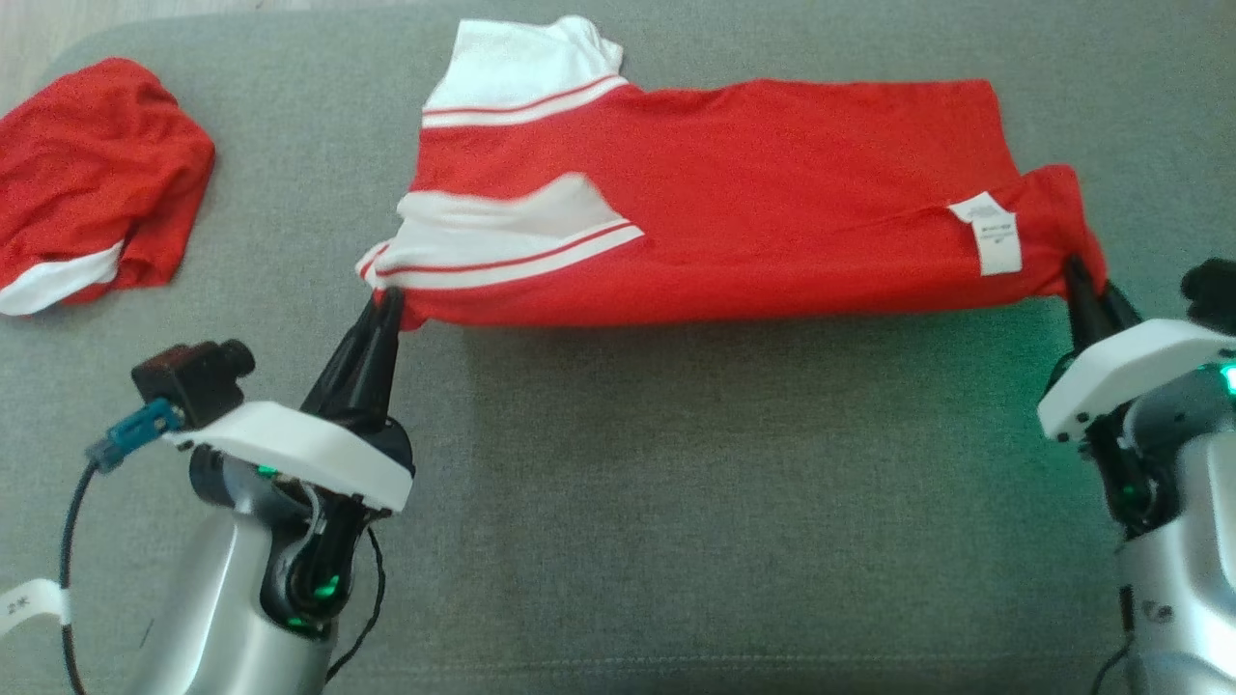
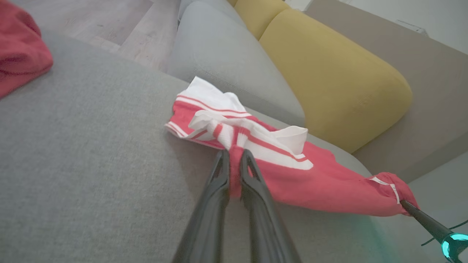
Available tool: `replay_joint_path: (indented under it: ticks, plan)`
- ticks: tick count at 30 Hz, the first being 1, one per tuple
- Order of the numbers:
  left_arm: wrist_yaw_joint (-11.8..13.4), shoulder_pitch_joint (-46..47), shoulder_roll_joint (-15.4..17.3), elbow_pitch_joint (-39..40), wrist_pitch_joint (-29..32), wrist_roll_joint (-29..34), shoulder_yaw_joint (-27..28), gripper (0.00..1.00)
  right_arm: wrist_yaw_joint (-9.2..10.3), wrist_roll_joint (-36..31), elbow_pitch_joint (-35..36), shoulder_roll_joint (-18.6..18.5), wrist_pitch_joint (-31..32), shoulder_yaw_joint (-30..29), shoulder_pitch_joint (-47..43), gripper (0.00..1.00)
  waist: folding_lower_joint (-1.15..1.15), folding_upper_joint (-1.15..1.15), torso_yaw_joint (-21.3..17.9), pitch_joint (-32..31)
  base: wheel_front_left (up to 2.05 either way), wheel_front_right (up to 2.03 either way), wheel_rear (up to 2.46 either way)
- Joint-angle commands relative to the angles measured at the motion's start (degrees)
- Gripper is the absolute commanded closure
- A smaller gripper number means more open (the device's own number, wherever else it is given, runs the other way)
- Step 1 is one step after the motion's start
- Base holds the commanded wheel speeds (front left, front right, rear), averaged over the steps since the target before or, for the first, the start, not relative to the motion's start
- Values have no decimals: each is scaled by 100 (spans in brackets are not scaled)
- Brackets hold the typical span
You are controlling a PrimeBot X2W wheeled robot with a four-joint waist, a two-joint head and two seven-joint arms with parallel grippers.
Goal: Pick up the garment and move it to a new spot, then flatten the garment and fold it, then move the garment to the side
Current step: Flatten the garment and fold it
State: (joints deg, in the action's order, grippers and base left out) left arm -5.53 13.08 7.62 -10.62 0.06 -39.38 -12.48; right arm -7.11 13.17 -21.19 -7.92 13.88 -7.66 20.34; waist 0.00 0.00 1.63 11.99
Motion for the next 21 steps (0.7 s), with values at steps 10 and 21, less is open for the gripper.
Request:
replay_joint_path:
  ticks: [10,21]
  plan:
    - [191,-705,258,1328,425,-40,-22,100,-37,431,1174,-57,685,125,-915,100,0,0,-22,-91,0,0,0]
    - [453,-1467,263,1515,451,-309,182,100,-37,450,1406,198,711,-136,-1527,100,0,0,-25,46,0,0,0]
